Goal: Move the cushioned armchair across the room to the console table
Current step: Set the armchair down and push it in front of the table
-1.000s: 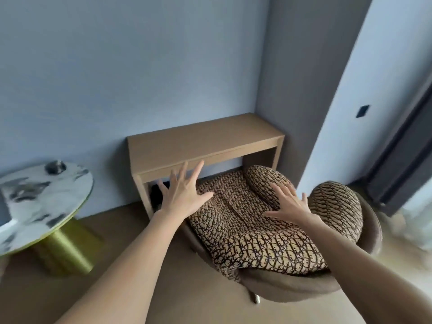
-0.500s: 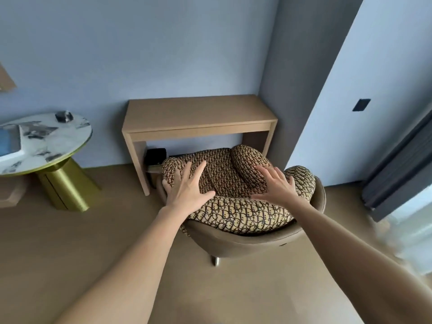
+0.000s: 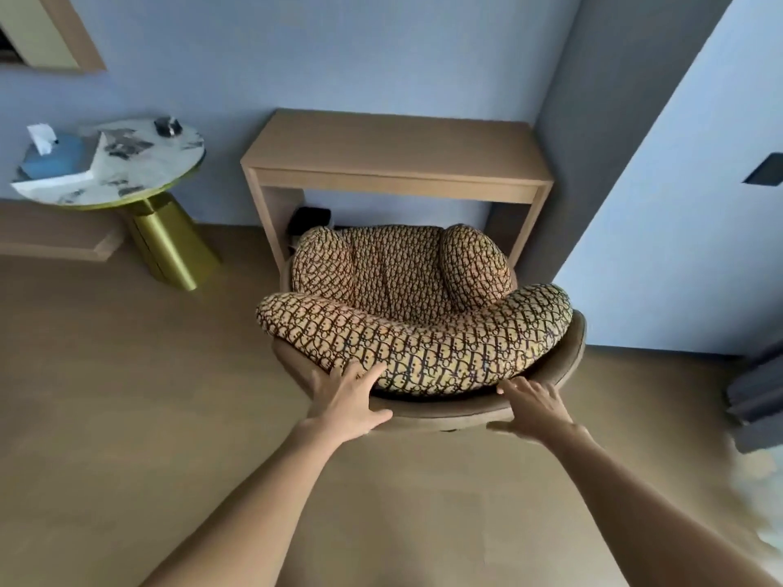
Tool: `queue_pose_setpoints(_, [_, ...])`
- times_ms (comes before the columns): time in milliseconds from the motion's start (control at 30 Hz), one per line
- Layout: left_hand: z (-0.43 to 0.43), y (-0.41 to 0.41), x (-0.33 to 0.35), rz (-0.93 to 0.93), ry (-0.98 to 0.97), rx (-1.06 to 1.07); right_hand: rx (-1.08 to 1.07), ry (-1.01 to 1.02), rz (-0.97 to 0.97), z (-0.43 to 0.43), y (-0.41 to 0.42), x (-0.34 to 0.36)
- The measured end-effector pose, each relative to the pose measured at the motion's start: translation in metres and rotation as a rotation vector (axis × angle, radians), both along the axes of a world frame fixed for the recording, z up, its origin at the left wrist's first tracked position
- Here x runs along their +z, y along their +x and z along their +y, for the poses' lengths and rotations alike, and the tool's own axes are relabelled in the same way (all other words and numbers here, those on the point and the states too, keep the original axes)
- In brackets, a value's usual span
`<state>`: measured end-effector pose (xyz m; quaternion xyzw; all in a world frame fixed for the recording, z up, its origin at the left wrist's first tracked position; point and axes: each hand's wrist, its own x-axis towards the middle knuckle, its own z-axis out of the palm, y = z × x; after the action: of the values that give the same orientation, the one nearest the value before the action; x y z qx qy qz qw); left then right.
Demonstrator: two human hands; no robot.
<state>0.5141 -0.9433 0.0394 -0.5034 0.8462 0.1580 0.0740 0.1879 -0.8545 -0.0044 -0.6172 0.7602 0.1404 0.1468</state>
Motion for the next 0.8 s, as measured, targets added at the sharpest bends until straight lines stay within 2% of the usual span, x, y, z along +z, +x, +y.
queue_pose_setpoints(133, [0.004,-0.021,-0.022,-0.036,-0.022,-0.012,0.100,-0.002,0.000,-0.001,-0.027,-0.021])
queue_pose_setpoints(267, [0.002,-0.039,-0.052,-0.046,0.052,-0.082,0.174,0.043,0.064,-0.014,-0.046,-0.047])
queue_pose_setpoints(367, [0.009,-0.046,-0.075,-0.025,0.087,-0.068,0.225,-0.069,0.089,-0.015,-0.049,-0.063])
queue_pose_setpoints(467, [0.022,-0.047,-0.089,-0.012,0.022,-0.038,0.296,-0.340,0.051,-0.004,-0.053,-0.088])
queue_pose_setpoints(533, [0.026,-0.047,-0.093,-0.047,0.041,-0.021,0.292,-0.444,0.044,0.002,-0.044,-0.094])
queue_pose_setpoints(667, [0.019,-0.038,-0.097,-0.121,0.026,0.032,0.247,-0.441,0.019,0.005,-0.015,-0.096])
queue_pose_setpoints(800, [0.014,-0.011,-0.102,-0.212,-0.010,-0.008,0.204,-0.404,-0.019,0.011,0.018,-0.095])
